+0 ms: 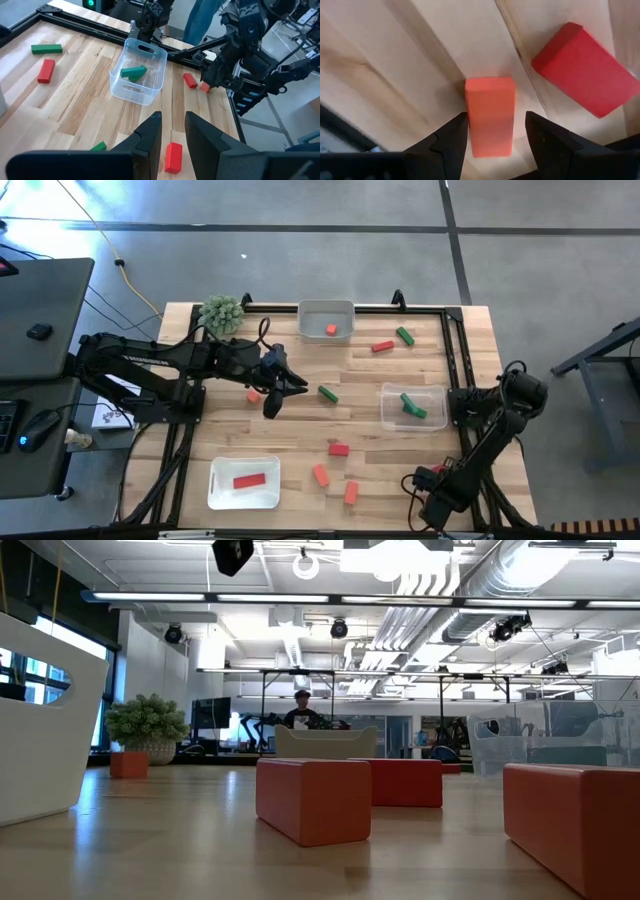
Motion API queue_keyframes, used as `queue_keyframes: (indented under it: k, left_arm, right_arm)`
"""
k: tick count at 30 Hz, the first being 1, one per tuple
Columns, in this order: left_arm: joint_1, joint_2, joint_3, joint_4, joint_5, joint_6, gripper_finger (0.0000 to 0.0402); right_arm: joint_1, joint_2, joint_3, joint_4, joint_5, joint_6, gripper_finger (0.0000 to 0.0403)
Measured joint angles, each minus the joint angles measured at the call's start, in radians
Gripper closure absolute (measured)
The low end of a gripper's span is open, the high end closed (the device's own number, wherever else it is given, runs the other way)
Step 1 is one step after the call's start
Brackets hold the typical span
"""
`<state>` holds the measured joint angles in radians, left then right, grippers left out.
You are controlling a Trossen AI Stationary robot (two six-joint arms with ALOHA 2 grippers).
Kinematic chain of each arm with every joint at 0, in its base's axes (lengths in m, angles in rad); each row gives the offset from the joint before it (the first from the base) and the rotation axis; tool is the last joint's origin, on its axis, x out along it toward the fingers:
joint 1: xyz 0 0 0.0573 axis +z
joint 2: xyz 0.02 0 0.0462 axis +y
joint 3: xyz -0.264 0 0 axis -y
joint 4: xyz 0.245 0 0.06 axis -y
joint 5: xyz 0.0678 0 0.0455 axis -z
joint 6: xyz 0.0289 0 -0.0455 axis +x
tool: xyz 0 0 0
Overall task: Sort & place blocks by color
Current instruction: Put the orange wooden block into the gray bin
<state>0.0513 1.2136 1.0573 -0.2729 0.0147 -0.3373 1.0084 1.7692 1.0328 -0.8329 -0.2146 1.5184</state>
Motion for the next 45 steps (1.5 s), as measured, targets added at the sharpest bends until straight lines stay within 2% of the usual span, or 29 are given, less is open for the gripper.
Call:
queue_keyframes:
  k: [10,20,27,36,45]
  left_arm:
    - [0.000,0.000,0.000,0.000,-0.003,-0.004,0.0326]
    - [0.000,0.000,0.000,0.001,-0.003,-0.001,0.0326]
    - [0.000,0.000,0.000,0.001,-0.003,-0.001,0.0326]
    - [0.041,0.000,0.000,0.000,-0.004,-0.001,0.0326]
    - [0.121,0.000,0.000,-0.062,-0.004,0.037,0.0326]
  right_arm:
    - [0.008,0.031,0.000,0.016,-0.022,0.000,0.0218]
    - [0.006,0.031,0.000,0.035,-0.073,0.027,0.0307]
    - [0.006,0.028,-0.001,0.106,-0.097,0.096,0.0307]
    - [-0.037,-0.013,-0.001,0.295,-0.069,0.229,0.0307]
    - [-0.148,-0.057,-0.001,0.405,0.082,0.229,0.0307]
